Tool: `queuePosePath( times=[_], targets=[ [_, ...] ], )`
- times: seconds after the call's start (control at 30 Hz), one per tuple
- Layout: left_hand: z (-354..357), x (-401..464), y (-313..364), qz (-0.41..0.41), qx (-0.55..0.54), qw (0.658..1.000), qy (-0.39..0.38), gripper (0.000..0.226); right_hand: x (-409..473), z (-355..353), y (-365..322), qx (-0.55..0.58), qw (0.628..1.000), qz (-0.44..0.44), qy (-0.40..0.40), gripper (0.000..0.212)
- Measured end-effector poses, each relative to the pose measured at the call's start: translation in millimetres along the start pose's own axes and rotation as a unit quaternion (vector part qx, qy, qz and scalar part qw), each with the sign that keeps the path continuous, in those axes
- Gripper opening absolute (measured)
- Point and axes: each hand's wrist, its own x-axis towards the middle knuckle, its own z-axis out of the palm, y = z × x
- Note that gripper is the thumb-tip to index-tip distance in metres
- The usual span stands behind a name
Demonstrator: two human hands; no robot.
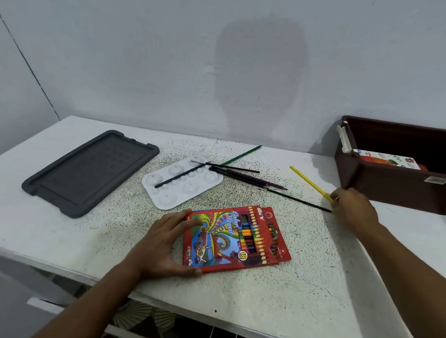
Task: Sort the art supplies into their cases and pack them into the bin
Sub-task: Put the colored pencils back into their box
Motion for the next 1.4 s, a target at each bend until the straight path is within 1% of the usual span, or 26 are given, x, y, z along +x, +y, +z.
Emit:
queuePosePath(
  times=[0.1,0.23,0.37,0.53,0.7,0.8,0.93,1.1,1.27,1.4],
  targets=[
    [-0.1,0.2,-0.3,-0.001,0.001,1.0,-0.001,0.097,-2.0,0.6,-1.9,0.018,1.0,0.002,0.022,0.025],
    [-0.2,0.1,0.2,-0.005,-0.002,1.0,-0.003,0.096,-7.5,-2.4,-0.3,0.083,0.994,-0.002,0.07,0.024],
    [-0.7,-0.2,0.7,-0.003,0.001,1.0,-0.005,0.096,-11.3,-9.5,2.5,0.135,0.985,-0.073,0.08,0.018],
    [-0.8,-0.4,0.9,-0.005,-0.002,1.0,-0.008,0.096,-26.0,-19.5,12.0,0.15,0.978,-0.138,0.044,0.017],
    [-0.6,-0.9,0.5,-0.006,-0.002,1.0,-0.002,0.097,-33.1,-18.9,19.3,0.095,0.975,-0.203,0.006,0.017],
    [-0.2,-1.2,-0.2,-0.009,-0.005,1.0,-0.002,0.097,-37.6,-15.6,11.8,0.088,0.969,-0.233,0.0,0.017],
    [-0.4,-0.8,1.0,-0.005,-0.002,1.0,-0.002,0.096,-44.1,-10.3,-8.8,0.115,0.957,-0.265,-0.024,0.025],
    [-0.2,-0.4,0.5,-0.005,-0.002,1.0,-0.003,0.096,-49.7,-1.0,-46.9,0.159,0.949,-0.264,-0.062,0.027],
    [-0.8,-0.6,1.1,-0.005,-0.004,1.0,-0.002,0.096,-59.9,10.7,-77.4,0.234,0.934,-0.236,-0.132,0.027],
    [-0.6,-1.0,0.9,-0.001,-0.007,1.0,0.002,0.096,-66.2,13.5,-88.2,0.25,0.932,-0.218,-0.146,0.026]
  ],
)
